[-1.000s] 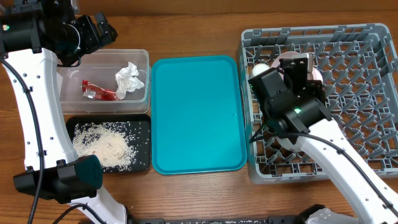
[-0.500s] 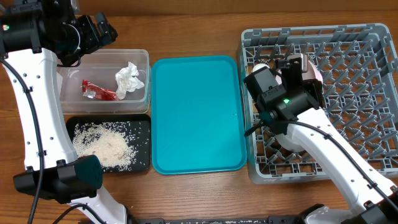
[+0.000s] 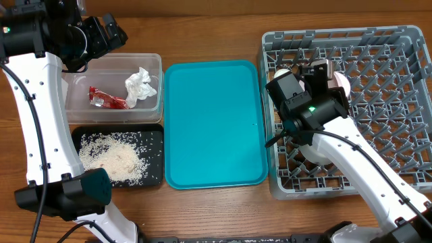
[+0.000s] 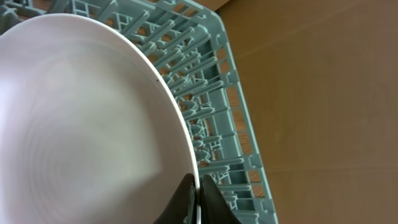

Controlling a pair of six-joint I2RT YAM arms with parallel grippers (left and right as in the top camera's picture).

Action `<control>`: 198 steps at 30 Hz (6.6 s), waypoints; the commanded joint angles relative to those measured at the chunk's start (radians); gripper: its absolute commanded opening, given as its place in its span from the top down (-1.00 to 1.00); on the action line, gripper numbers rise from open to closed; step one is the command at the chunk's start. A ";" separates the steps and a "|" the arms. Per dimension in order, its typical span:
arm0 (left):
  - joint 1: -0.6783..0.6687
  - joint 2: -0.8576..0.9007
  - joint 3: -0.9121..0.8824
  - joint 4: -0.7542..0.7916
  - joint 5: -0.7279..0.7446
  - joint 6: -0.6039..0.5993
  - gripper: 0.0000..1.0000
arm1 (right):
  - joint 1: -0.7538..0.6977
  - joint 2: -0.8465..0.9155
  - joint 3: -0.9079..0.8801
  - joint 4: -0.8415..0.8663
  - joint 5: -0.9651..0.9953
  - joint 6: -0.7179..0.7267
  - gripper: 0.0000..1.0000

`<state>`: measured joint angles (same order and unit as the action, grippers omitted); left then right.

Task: Sort waste into correct bins and load items into the dishwasher

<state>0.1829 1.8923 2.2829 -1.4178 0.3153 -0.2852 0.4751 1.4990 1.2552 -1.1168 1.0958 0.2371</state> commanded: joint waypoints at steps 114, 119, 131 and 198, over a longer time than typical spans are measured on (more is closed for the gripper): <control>-0.008 -0.002 0.014 0.000 0.011 -0.007 -1.00 | -0.076 -0.572 0.118 0.293 -0.915 0.023 -1.00; -0.008 -0.002 0.014 0.000 0.011 -0.006 -1.00 | -0.132 -0.725 0.033 0.293 -0.919 0.025 -1.00; -0.008 -0.002 0.014 0.000 0.011 -0.007 -1.00 | -0.272 -1.117 -0.351 0.341 -0.919 0.026 -1.00; -0.008 -0.002 0.014 0.000 0.011 -0.007 -1.00 | -0.422 -1.497 -1.248 1.033 -1.124 -0.282 -1.00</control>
<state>0.1829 1.8923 2.2829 -1.4178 0.3153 -0.2852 0.0410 0.0128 0.0181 -0.0895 -0.0212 0.0425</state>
